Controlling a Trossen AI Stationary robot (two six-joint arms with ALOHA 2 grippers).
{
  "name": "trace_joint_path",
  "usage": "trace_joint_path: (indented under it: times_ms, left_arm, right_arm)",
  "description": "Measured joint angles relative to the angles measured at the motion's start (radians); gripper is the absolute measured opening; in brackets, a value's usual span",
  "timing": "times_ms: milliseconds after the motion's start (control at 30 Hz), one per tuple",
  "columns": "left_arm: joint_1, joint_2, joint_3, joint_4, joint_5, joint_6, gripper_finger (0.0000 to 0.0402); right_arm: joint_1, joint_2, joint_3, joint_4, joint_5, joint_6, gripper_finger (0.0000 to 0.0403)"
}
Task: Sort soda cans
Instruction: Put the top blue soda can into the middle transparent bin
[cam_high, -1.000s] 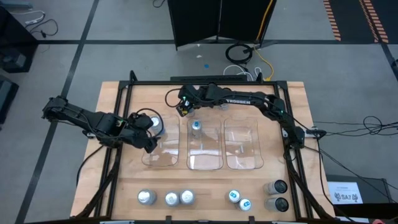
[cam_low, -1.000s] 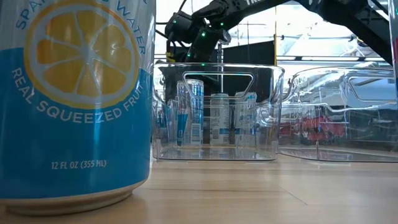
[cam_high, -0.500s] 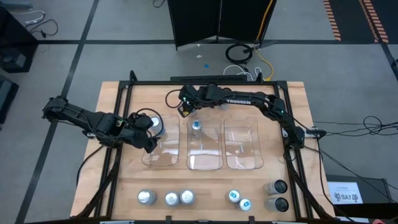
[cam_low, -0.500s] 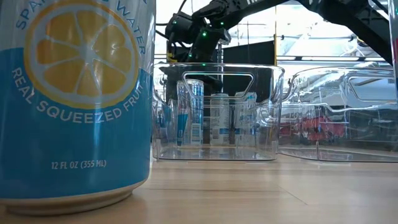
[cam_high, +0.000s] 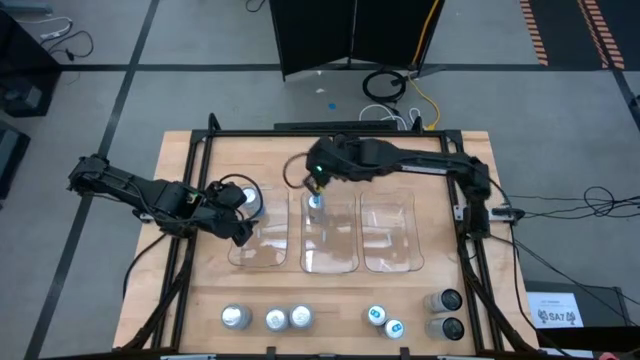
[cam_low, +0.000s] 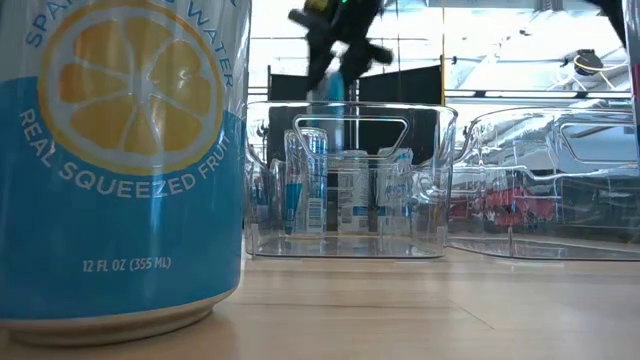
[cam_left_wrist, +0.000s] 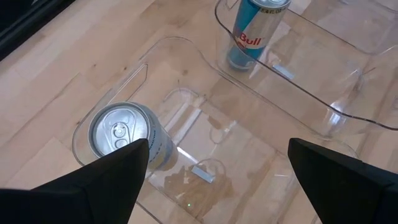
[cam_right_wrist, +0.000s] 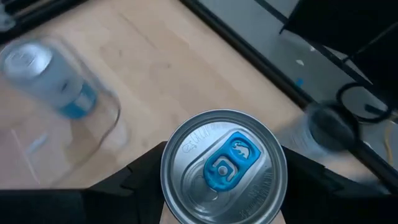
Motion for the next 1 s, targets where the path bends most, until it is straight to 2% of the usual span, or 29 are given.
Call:
trace_joint_path:
  times_ms: [67, 200, 367, 700, 800, 1000]
  left_arm:
    - [0.000, 0.000, 0.000, 0.011, 0.001, 0.000, 0.0393]
    - [0.000, 0.000, 0.000, 0.014, 0.001, 0.000, 0.0393]
    - [0.000, 0.000, 0.000, 0.017, 0.001, -0.001, 0.0393]
    - [0.000, 0.000, 0.000, 0.037, 0.001, 0.000, 0.0393]
    - [0.000, 0.000, 0.000, 0.037, 0.007, 0.000, 0.0393]
    - [0.000, 0.000, 0.000, 0.035, 0.016, 0.000, 0.0393]
  right_arm:
    - [0.042, -0.021, 0.001, -0.084, 0.032, 0.032, 0.0226]
    - [0.132, -0.028, 0.000, -0.245, 0.160, 0.121, 0.0229]
    - [0.232, -0.034, 0.000, -0.420, 0.238, 0.270, 0.0230]
    - [0.405, -0.045, -0.011, -0.530, 0.330, 0.463, 0.0230]
    - [0.442, -0.057, -0.057, -0.530, 0.338, 0.498, 0.0229]
    - [0.486, -0.179, -0.275, -0.534, 0.328, 0.657, 0.0229]
